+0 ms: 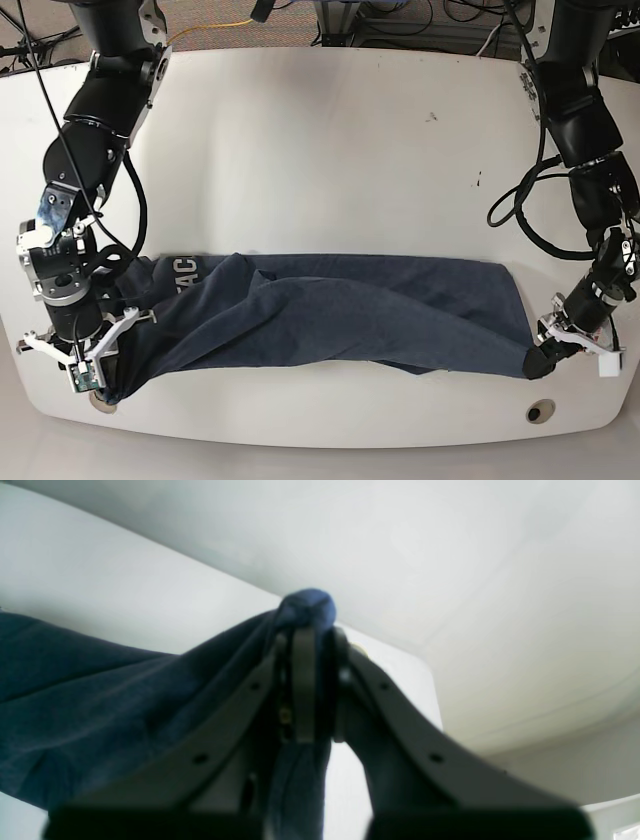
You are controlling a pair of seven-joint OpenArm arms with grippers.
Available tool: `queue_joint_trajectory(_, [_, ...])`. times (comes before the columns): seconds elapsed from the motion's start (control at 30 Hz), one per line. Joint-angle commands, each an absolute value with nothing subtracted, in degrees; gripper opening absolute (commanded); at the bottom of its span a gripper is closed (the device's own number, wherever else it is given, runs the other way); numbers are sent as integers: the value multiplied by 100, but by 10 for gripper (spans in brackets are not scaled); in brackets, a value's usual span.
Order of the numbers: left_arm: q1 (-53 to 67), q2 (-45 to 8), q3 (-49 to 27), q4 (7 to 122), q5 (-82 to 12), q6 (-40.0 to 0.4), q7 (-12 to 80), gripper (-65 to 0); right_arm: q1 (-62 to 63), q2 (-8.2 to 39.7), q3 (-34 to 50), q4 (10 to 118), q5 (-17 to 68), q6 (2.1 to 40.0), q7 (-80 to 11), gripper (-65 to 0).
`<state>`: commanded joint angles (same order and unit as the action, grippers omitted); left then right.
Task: Fold the T-shirt properly
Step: 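Lift the shirt with both grippers and swing it up off the table, then lay the shirt flat by pulling both grippers back across the table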
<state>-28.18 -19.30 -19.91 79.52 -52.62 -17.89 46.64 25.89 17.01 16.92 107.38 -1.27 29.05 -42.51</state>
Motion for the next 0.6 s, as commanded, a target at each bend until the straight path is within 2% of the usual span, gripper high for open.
queue_joint_trajectory(0.23, [-2976,-2264,-2009,8400,-5288,-1789,4655,-650,3222,1903,1288,10422,-136,2897,-4251,-650])
queue_joint_trajectory(0.6, [-4215,-2993,-2026,8514,-5297,-1798,4664,-650,4523,2185,541,10053,-136,2897,-4259,-650])
